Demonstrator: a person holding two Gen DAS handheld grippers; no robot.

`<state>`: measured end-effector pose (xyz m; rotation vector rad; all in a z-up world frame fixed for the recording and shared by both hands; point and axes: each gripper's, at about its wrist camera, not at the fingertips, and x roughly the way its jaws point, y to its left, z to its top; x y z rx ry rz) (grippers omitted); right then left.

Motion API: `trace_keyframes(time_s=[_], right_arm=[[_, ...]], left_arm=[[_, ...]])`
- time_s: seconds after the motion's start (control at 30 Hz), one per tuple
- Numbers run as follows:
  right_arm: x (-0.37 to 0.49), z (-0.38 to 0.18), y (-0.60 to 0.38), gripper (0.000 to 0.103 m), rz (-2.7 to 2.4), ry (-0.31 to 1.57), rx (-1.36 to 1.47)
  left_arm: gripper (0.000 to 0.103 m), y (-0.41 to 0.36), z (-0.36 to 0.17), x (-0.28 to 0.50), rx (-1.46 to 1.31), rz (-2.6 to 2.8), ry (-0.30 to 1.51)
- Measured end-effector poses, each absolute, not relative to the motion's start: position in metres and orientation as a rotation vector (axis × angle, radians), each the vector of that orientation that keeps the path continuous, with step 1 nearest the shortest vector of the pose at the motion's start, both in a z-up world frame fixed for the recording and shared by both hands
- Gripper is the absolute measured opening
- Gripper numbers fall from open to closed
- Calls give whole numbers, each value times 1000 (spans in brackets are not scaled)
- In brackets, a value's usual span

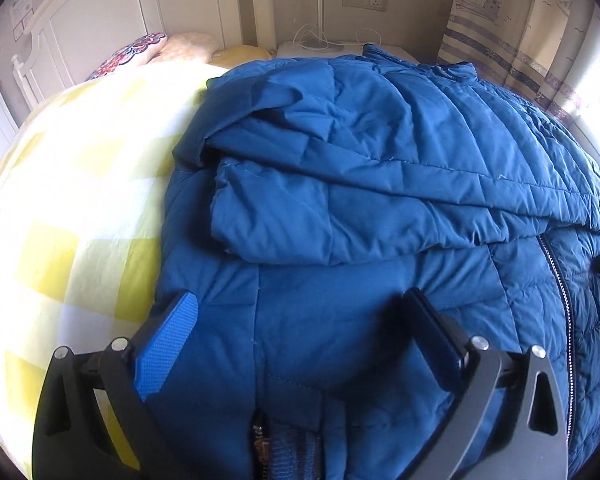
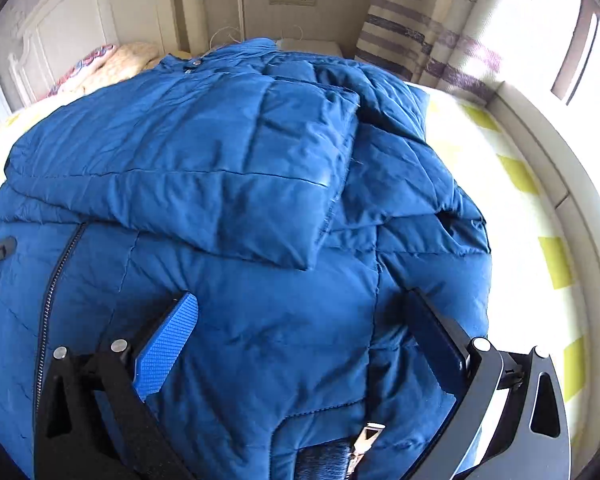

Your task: Fold large clothes

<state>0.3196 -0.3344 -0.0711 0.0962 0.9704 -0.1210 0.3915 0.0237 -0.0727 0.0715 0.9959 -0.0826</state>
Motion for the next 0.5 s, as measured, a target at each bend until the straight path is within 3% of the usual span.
trace_keyframes(time_s=[0.17, 0.27, 0.37, 0.5], right_arm=[[290, -46, -308, 98, -169, 902, 131], [270, -39, -251, 98, -31, 861, -35], [269, -65, -210, 98, 16, 924, -205], [269, -72, -227, 98, 18, 945, -90]], left_arm=[[99, 11, -54, 372, 4, -57, 968], [100, -31, -34, 338, 82, -157, 875], [100, -71, -53, 326, 240, -138, 900], [101, -65, -71, 328, 197, -145, 948]])
